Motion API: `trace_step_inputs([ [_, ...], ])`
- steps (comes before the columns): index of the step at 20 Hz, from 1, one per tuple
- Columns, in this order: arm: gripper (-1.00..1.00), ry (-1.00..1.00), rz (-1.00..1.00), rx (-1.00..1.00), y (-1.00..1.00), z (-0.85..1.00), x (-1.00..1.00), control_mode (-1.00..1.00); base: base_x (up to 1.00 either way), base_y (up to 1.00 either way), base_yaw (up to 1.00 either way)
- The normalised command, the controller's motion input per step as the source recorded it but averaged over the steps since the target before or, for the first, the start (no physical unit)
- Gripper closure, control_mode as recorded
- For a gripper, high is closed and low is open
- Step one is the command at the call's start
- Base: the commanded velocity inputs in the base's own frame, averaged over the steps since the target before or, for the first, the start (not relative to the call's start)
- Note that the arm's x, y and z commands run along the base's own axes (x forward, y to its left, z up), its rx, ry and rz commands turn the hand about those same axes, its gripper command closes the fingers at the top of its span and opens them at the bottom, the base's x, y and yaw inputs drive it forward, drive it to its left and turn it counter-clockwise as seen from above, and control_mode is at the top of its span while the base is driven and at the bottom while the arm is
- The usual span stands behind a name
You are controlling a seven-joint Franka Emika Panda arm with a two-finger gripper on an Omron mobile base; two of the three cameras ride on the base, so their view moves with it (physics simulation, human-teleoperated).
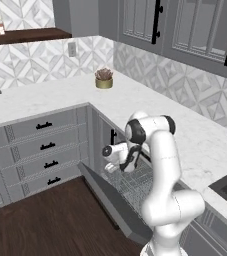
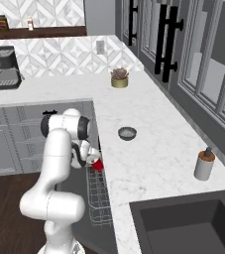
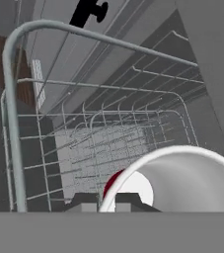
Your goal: Pick up the cup and bowl from the counter, place them in the dishwasher, and close the dishwasher door.
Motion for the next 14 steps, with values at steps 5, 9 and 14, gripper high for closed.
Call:
trace_step_inputs([
  [5,1.0,0.12,0.0,0.03,0.01,-0.59,0.17,-1.0,0.0,0.0,0.0],
  [9,-1.0,0.07,0.0,0.0,0.25,-0.54,0.0,-1.0,0.0,0.0,0.0],
  [14,-1.0,0.0,0.0,0.0,0.18,-0.16,-0.03,-1.0,0.0,0.0,0.0],
])
